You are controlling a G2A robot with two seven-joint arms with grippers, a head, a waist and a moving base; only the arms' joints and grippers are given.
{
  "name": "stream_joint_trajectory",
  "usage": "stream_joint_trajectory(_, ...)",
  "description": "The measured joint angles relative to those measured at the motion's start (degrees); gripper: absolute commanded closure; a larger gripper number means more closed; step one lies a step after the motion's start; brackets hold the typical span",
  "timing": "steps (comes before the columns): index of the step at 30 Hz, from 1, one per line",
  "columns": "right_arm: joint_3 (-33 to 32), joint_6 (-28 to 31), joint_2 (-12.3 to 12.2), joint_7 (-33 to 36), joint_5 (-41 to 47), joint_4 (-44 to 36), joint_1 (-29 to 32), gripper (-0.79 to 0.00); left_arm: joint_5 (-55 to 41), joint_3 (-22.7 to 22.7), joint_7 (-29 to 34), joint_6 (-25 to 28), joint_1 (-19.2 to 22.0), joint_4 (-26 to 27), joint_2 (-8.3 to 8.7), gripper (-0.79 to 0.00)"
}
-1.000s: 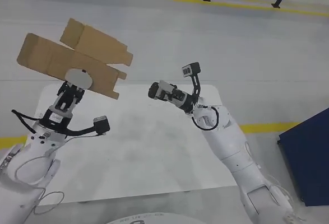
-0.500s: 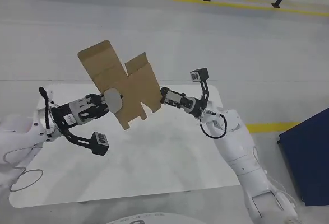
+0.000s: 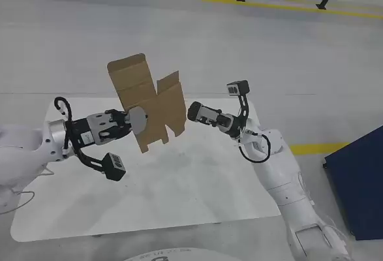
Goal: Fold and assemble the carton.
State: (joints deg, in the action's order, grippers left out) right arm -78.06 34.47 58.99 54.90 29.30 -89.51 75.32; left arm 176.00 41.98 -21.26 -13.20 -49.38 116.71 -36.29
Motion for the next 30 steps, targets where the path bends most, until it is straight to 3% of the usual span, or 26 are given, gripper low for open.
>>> stream_joint_trajectory(10, 0.00, 0.01, 0.00, 0.01, 0.00, 0.00, 0.00, -0.785, 0.00, -16.09, 12.06, 4.87, 12.25, 0.80, 2.91, 0.000)
stream_joint_trajectory(19, 0.00, 0.01, 0.00, 0.01, 0.00, 0.00, 0.00, -0.785, 0.00, -29.66, 22.25, 7.71, 21.32, 0.32, 3.29, 0.000)
stream_joint_trajectory(22, 0.00, 0.01, 0.00, 0.01, 0.00, 0.00, 0.00, -0.785, 0.00, -32.34, 29.03, 6.17, 19.25, -1.00, 2.76, 0.000)
stream_joint_trajectory(26, 0.00, 0.01, 0.00, 0.01, 0.00, 0.00, 0.00, -0.785, -6.35, -31.44, 37.95, 1.86, 13.08, -5.02, 1.58, 0.000)
stream_joint_trajectory(30, 0.00, 0.01, 0.00, 0.01, 0.00, 0.00, 0.00, -0.785, -17.98, -30.12, 38.77, -3.73, 9.68, -9.04, 0.08, 0.000)
